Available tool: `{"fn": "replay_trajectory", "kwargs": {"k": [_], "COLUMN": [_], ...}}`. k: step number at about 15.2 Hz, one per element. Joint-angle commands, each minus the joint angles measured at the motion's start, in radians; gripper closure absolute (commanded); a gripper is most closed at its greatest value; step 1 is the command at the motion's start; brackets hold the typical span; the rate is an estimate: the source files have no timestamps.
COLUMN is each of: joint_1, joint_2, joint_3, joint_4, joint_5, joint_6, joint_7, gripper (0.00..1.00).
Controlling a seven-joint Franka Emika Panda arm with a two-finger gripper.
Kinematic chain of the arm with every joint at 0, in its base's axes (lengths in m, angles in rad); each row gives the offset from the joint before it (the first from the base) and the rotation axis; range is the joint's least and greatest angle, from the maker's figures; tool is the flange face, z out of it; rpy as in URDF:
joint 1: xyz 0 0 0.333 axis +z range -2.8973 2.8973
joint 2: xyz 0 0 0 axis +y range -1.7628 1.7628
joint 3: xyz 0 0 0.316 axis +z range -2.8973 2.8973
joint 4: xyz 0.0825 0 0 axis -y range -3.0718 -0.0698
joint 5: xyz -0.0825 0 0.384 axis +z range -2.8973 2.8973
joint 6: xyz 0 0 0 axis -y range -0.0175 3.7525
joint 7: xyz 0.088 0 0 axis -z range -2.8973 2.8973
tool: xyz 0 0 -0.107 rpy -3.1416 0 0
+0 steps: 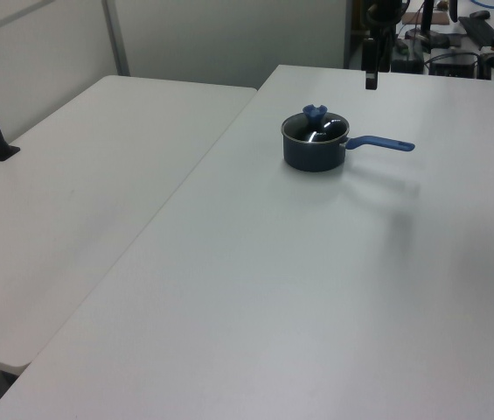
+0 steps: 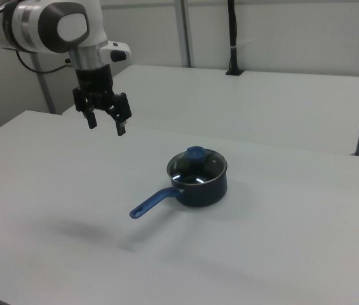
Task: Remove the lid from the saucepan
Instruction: 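Move the open gripper over the glass lid of the navy saucepan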
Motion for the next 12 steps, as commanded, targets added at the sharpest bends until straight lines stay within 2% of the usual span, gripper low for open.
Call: {"fn": "replay_trajectory", "kwargs": {"k": [1,12], "joint_1": [-0.003,-0.011], "joint_2": [-0.007,0.012], "joint_3": [0.004,0.004], "joint_4": [-0.001,0.021], "joint_5": [0.003,-0.01], "joint_6": [0.018,0.018], "joint_7": [0.003,-0.009], "gripper": [0.0,0.0]}}
